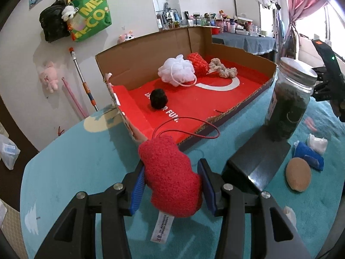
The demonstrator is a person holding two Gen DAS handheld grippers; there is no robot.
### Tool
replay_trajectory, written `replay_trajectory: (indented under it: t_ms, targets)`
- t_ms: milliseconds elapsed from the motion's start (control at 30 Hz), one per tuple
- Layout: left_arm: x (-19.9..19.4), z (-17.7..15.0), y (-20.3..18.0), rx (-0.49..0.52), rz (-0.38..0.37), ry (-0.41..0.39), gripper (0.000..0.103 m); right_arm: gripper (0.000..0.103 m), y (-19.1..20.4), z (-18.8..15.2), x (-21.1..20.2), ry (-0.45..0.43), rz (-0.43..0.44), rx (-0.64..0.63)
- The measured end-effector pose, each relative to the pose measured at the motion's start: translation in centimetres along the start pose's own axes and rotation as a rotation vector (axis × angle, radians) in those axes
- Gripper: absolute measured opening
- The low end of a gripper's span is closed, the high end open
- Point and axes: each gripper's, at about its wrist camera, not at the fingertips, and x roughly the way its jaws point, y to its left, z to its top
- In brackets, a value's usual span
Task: Organize soft objects
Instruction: 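Carry the red heart over the box with left tool while right tool carries the star, then open left tool to drop the red heart while right tool releases the star into the box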
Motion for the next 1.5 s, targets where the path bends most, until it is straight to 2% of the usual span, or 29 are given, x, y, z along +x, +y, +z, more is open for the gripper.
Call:
replay_trajectory:
  t_ms: [200,367,533,700,833,967,1067,1300,1500]
  targets:
    - [0.1,1.5,0.8,0.008,-0.014,-0.015,0.049,0.048,-0.5,1.6,-0.6,-0.025,0.025,-0.020]
    - [0.7,3.6,1.2,-0.013,-0.056,-0.017,0.049,0.048,-0.9,3.9,-0.5,-0.038,0.080,-0.014]
    - [2.1,6.1,0.9,-0.058,-0.088,0.027,0.049,0.048,-0.1,7.2,0.0,-0.043,0.141,-0.029]
    - [4.4,8.4,0.5,-0.133,-0.115,0.126,0.050,0.048,1.2,10.5,2.6,0.023,0.165,-0.038]
    - [6.5,9.4,0.5,-0.181,-0.092,0.211,0.050,0.048,1.6,12.1,5.5,0.115,0.155,-0.022]
    - [8.6,9.6,1.1,-0.230,-0.071,0.291,0.050,0.048,1.1,12.6,8.3,0.218,0.139,0.025]
    - [10.0,9.4,1.3,-0.252,-0.065,0.336,0.050,0.048,0.9,12.7,9.8,0.264,0.105,0.029]
    - [11.8,9.4,1.0,-0.228,-0.033,0.383,0.050,0.048,1.6,12.8,12.1,0.342,0.070,-0.014]
    - [12.8,9.3,1.1,-0.226,-0.027,0.399,0.050,0.048,2.0,12.7,13.0,0.362,0.041,-0.046]
